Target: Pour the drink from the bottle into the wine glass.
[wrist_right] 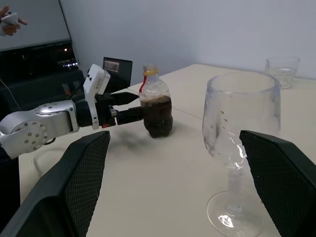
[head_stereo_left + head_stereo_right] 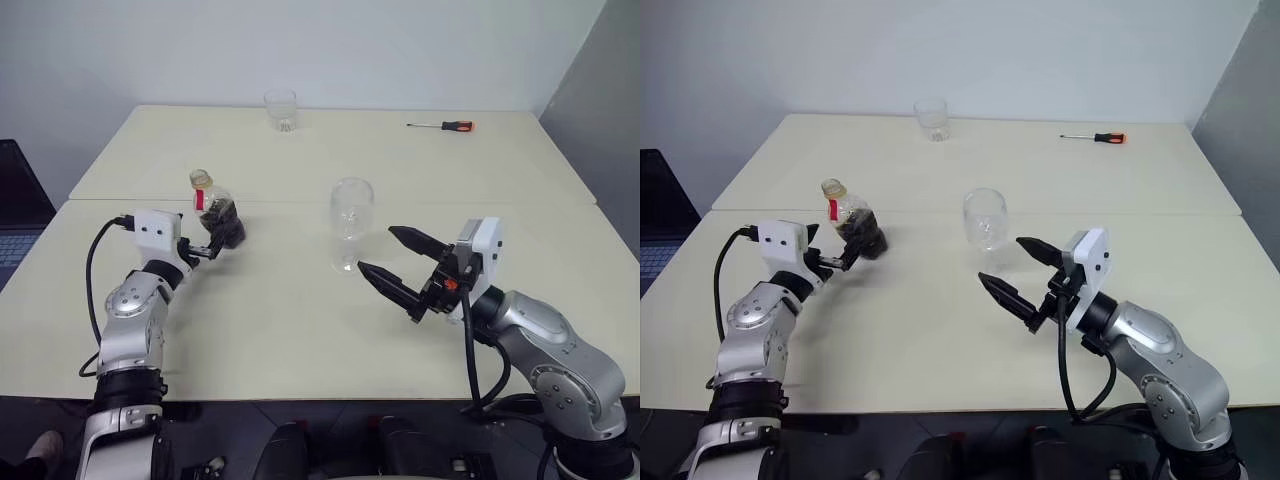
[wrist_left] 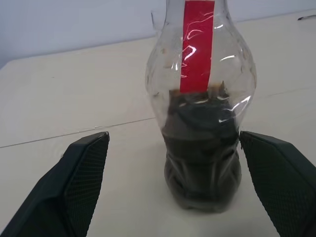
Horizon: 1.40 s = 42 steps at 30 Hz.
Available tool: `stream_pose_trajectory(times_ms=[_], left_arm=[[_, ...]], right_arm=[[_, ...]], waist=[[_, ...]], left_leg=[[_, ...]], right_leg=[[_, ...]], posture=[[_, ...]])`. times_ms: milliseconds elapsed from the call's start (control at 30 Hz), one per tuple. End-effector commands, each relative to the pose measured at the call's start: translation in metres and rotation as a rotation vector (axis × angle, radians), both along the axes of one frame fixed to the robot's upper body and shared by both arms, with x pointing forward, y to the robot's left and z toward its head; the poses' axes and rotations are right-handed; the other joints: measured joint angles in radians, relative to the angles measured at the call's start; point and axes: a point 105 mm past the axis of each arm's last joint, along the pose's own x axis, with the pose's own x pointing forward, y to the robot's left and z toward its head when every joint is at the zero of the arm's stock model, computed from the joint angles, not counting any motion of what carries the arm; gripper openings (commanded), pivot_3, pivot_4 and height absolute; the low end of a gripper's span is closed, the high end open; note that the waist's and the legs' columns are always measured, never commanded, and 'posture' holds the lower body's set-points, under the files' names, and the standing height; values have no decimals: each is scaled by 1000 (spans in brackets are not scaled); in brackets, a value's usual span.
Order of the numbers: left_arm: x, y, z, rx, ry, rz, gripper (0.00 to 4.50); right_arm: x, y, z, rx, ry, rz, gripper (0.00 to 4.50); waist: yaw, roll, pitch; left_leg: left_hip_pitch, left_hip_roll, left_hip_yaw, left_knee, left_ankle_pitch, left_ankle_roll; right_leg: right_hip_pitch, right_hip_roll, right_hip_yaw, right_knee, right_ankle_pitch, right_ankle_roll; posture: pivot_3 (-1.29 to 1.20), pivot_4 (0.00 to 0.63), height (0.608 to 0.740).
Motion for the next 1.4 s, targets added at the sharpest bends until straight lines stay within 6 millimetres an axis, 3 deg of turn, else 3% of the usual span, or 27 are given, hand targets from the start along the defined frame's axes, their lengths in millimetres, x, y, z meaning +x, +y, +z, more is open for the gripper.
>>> stream_pose_trajectory(times_ms=[33, 967, 1067, 1267, 1400], left_arm=[[9, -4, 13, 28, -36, -44, 4500], [56, -27, 24, 33, -24, -135, 4500], [57, -27, 25, 28, -29, -142, 3875], [55, -24, 27, 30, -34, -142, 1984], [55, -22, 27, 31, -38, -138, 1486]], right_arm=[[-4, 1, 10, 8, -45, 1, 4489], [-1, 2, 13, 13, -40, -10, 4489], [-1, 2, 13, 12, -40, -13, 4500], [-1, 2, 12, 12, -38, -12, 4500], [0, 3, 12, 12, -38, -8, 4500]], waist=[[0, 0, 0], [0, 0, 0], [-1, 0, 0], [0, 0, 0], [0, 0, 0]], left_leg=[[0, 0, 0, 0, 0, 0], [-4, -1, -9, 2, 0, 0], [-4, -1, -10, 1, 0, 0], [-4, -1, -11, 2, 0, 0], [-5, -1, -11, 2, 0, 0]], right_leg=[[0, 0, 0, 0, 0, 0], [0, 0, -12, 1, 0, 0], [0, 0, -12, 1, 0, 0], [0, 0, -13, 1, 0, 0], [0, 0, -13, 1, 0, 0]], posture=[[0, 150, 740], [0, 150, 740], [0, 150, 740], [0, 150, 740], [0, 150, 740]])
